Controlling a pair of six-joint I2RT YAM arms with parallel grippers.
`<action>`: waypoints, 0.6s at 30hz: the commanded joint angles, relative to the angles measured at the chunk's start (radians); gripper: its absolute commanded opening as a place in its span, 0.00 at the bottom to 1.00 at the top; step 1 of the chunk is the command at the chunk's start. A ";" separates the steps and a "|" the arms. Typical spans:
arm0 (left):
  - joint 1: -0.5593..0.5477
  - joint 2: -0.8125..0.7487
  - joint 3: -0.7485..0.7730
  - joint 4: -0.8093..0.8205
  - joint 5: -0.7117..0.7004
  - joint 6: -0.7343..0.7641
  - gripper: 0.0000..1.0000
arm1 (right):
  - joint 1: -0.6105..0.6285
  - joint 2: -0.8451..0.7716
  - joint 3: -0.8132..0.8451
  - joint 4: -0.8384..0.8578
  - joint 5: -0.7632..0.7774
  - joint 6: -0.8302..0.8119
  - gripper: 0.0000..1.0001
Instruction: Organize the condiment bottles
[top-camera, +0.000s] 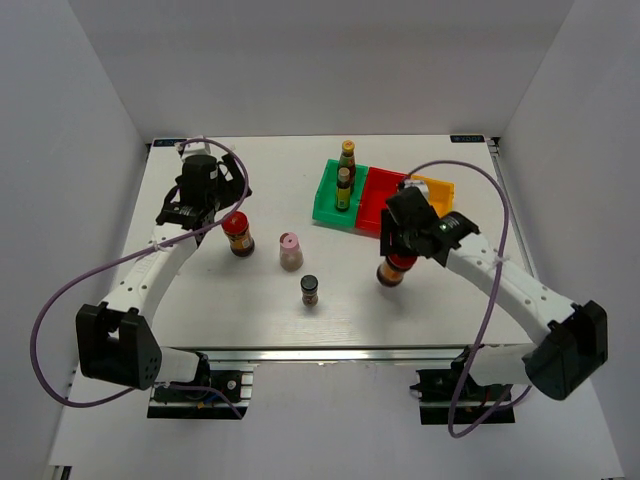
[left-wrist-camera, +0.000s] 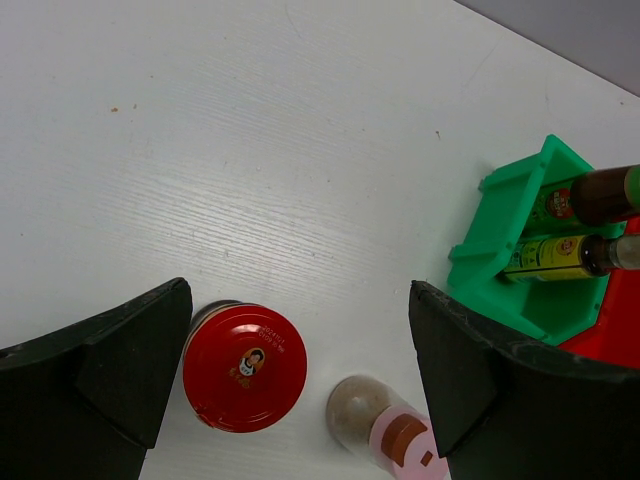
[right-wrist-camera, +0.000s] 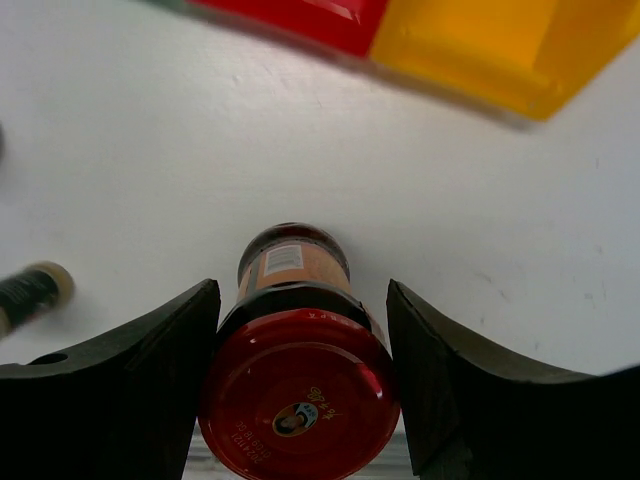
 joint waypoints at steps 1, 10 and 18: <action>0.005 -0.039 -0.015 0.020 0.012 0.016 0.98 | 0.004 0.076 0.165 0.124 0.028 -0.090 0.13; 0.003 -0.044 -0.026 0.021 -0.001 0.027 0.98 | -0.130 0.357 0.499 0.113 -0.070 -0.184 0.10; 0.005 -0.031 -0.021 0.012 -0.011 0.033 0.98 | -0.228 0.595 0.797 0.101 -0.145 -0.267 0.10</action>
